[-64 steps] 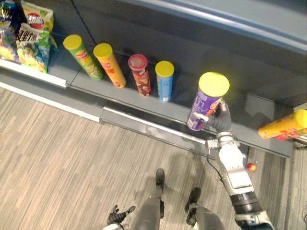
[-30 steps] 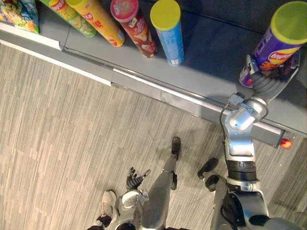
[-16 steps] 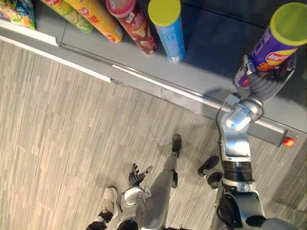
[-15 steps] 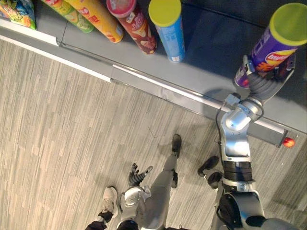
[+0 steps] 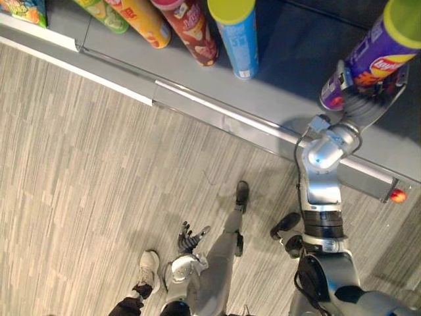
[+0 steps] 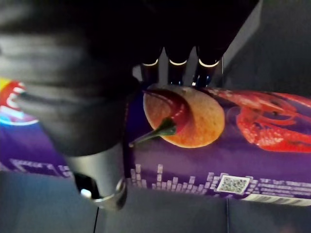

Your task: Put the gum and the chips on the shelf.

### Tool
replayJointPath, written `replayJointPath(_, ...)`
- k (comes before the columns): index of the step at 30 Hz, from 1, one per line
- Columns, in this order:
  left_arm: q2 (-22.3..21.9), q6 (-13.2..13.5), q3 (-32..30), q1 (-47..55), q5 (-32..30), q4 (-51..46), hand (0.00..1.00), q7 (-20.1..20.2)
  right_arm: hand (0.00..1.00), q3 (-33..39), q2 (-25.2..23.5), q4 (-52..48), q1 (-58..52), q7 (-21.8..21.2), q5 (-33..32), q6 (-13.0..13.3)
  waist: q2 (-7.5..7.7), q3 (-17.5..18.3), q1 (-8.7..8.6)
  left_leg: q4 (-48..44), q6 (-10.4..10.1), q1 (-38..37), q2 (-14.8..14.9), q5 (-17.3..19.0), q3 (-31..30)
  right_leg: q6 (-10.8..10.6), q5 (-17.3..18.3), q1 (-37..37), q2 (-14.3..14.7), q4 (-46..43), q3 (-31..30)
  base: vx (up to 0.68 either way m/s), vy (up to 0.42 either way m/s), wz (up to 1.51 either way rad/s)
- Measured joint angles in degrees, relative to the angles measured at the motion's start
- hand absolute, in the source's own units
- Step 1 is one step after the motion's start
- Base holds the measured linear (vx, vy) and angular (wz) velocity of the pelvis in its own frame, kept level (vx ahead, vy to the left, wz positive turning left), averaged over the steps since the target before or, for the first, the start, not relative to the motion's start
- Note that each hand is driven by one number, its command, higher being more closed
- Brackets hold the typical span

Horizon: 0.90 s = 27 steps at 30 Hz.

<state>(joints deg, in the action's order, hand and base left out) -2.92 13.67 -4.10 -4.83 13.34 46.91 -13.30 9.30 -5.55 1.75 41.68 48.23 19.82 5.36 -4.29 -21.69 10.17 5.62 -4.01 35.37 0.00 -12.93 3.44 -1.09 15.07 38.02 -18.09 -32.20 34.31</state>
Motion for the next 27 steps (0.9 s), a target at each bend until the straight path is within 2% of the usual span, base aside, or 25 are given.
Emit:
replayJointPath(5, 0.04, 0.04, 0.45, -0.06, 0.02, -0.46, 0.0, 0.02, 1.0, 0.6, 0.03, 0.5, 0.12, 0.64, -0.01, 0.0, -0.04, 0.18, 0.54, 0.02, -0.29, 1.31, -0.05, 0.24, -0.18, 0.05, 0.13, 1.36, -0.13, -0.14, -0.01, -0.01, -0.019, 0.0)
replayJointPath(8, 0.03, 0.02, 0.47, -0.06, 0.07, -0.78, 0.0, 0.04, 1.0, 0.65, 0.04, 0.73, 0.72, 1.06, -0.01, 0.0, -0.04, 0.18, 0.9, 0.02, 0.29, 1.97, -0.1, -0.22, -0.09, 0.06, 0.14, 2.22, -0.33, -0.97, -0.05, 0.0, 0.0, 0.0)
replayJointPath(27, 0.19, 0.44, 1.46, -0.06, 0.18, -1.89, 0.0, 0.17, 1.0, 0.65, 0.18, 1.5, 4.61, 1.43, 0.0, 0.02, -0.18, 0.29, 1.09, 0.01, 0.01, 5.44, 0.13, -1.04, 0.66, 0.24, 0.24, 6.94, -0.31, -1.83, -1.7, 0.0, -0.01, -0.02)
